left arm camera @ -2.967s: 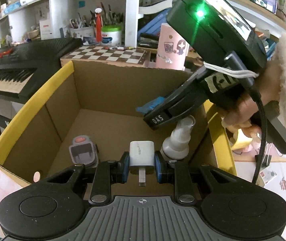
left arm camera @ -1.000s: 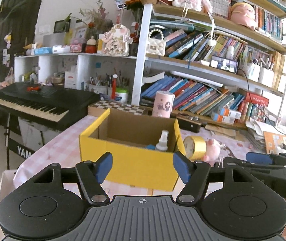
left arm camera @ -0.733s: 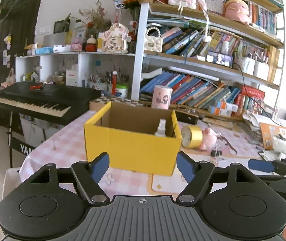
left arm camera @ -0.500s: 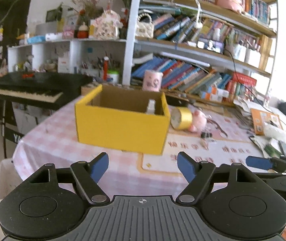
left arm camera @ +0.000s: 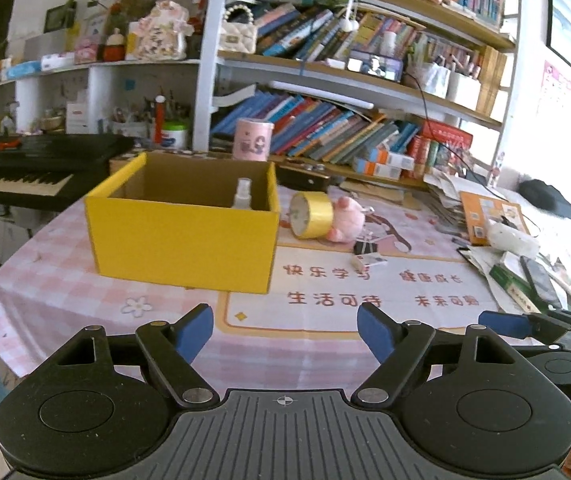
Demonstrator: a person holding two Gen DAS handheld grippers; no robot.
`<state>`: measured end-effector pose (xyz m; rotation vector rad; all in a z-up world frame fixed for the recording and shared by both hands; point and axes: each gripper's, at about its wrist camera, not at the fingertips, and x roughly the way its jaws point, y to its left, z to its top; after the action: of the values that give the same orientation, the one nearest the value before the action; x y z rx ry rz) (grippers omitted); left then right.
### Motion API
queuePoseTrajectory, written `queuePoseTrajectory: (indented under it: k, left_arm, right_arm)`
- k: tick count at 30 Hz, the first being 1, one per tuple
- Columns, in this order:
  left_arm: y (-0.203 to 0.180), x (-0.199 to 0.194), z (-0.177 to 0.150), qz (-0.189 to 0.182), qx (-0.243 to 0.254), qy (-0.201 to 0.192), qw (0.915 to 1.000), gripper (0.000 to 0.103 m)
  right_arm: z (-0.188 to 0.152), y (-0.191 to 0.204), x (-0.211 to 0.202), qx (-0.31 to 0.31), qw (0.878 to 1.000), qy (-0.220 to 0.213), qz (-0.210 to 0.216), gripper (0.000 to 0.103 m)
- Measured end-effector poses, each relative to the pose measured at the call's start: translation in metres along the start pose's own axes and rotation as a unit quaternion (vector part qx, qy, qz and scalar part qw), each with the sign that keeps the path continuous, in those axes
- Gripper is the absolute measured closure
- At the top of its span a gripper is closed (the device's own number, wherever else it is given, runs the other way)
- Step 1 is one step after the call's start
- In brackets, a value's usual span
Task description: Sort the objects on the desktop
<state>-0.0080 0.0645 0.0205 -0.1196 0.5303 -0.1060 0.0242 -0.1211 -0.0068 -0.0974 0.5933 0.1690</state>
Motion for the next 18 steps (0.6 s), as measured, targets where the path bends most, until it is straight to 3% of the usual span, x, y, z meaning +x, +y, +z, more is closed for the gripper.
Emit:
queuePoseTrajectory:
  k: [18]
  left_arm:
    - [-0.063,0.075,0.019,-0.034,0.02,0.043,0.9983,0.021]
  right_arm:
    - [0.012,-0.077,0.041,0.024,0.999,0.033,-0.03,0.038]
